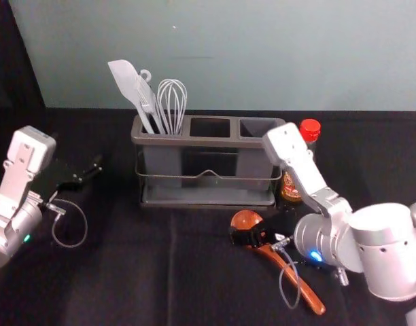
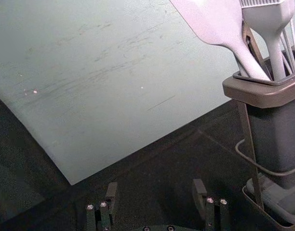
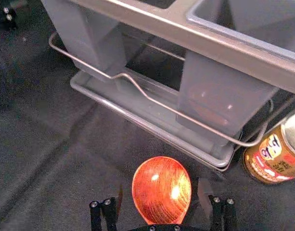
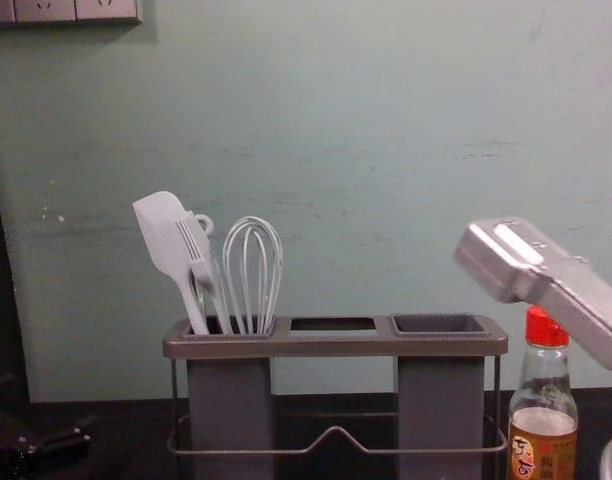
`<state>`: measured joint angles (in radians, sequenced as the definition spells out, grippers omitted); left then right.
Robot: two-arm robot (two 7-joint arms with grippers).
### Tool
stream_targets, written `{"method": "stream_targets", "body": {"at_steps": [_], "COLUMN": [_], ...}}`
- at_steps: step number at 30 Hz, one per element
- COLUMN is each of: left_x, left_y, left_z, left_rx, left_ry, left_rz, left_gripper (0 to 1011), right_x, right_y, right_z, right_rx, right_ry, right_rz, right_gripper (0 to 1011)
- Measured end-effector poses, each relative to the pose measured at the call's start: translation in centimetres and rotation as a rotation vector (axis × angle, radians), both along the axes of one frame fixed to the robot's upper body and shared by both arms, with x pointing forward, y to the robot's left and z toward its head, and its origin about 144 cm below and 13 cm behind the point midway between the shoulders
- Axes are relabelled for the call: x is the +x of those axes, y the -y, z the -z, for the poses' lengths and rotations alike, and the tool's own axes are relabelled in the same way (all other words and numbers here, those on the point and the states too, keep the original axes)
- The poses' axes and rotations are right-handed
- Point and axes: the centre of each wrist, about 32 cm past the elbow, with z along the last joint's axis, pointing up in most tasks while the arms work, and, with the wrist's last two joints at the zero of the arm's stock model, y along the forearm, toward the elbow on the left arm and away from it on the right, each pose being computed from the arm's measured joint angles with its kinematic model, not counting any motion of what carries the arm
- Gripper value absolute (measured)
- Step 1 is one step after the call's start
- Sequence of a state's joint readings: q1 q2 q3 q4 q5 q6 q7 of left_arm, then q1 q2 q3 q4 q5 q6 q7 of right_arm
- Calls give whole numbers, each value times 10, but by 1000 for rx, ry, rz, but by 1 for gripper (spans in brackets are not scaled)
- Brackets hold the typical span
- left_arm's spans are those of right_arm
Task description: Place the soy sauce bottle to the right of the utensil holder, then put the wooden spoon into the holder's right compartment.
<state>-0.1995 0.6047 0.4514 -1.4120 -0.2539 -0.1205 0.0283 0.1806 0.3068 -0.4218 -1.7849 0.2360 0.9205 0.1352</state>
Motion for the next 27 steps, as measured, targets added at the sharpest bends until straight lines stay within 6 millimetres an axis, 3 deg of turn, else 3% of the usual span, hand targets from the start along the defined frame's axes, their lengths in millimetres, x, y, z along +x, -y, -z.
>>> {"method": "stream_targets", "body": {"at_steps": [17, 27], "left_x": [0, 0], "left_y": [0, 0], "left_z": [0, 0], "left_rx": [0, 0], "left_ry": [0, 0], "left_rz": [0, 0], "left_gripper": [1000, 1000], "right_x": [26, 29], "right_y": [-12, -18], "right_z": [1, 2], "right_rx": [-28, -60], "right_ry": [-49, -46], "right_rz": [-13, -9], "right_gripper": [1004, 1004]}}
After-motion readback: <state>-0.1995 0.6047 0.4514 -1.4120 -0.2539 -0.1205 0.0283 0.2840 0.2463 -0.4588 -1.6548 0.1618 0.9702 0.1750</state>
